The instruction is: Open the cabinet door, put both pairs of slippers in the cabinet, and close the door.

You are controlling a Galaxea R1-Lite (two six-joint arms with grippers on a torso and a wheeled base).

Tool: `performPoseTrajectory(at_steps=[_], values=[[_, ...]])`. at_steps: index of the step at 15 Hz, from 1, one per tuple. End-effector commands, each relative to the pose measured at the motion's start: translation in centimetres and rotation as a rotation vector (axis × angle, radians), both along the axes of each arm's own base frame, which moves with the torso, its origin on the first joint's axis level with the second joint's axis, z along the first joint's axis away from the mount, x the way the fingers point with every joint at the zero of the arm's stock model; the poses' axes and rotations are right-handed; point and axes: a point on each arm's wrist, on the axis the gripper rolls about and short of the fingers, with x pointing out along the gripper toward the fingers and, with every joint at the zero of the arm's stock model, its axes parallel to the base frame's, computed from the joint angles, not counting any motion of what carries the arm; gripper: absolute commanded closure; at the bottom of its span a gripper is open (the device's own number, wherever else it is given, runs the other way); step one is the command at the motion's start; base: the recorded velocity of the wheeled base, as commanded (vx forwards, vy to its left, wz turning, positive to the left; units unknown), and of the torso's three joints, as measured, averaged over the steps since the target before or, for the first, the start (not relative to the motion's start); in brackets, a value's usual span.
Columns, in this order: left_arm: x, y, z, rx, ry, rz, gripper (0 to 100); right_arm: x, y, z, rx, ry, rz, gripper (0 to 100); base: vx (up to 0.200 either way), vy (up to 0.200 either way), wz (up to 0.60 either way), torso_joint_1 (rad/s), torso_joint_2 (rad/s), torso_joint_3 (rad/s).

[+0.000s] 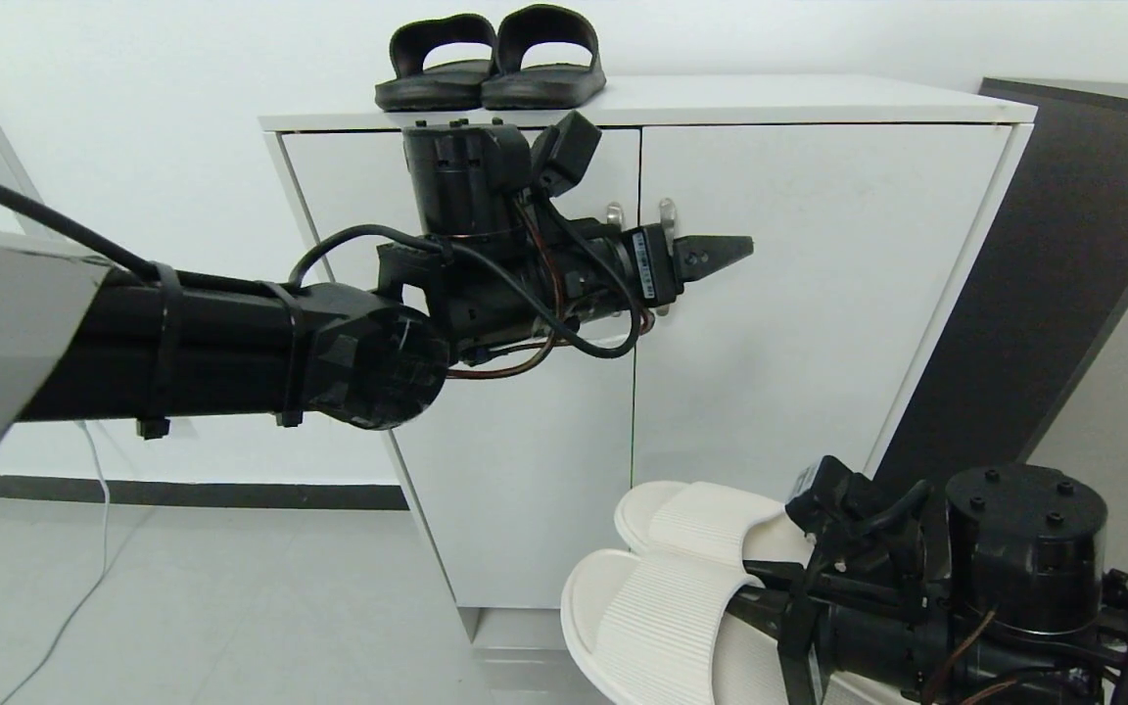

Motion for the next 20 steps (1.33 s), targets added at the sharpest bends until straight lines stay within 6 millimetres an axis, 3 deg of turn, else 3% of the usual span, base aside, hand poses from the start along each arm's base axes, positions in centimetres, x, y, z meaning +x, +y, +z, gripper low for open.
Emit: performPoseTrajectory(at_steps=[1,2,11,20], values=[[-0.2,-0.3,-0.1,-0.001,0.002,-0.009,0,0.0,0.1,0.0,0.002,0.0,0.009,100,0.0,0.0,0.0,0.0,0.0,0.0],[-0.2,-0.3,-0.2,0.002,0.006,-0.009,100,0.0,0.1,0.0,0.001,0.003,0.014,100,0.0,0.0,0.0,0.0,0.0,0.0],[-1.2,0.4,-0.1,0.007,0.017,-0.014,100,-0.8,-0.3,-0.3,0.0,0.023,0.069,100,0.0,0.0,0.0,0.0,0.0,0.0],[-6.6,1.7,0.0,0.013,0.013,-0.063,100,-3.4,-1.9,0.1,0.02,0.011,0.23,100,0.0,0.0,0.0,0.0,0.0,0.0]])
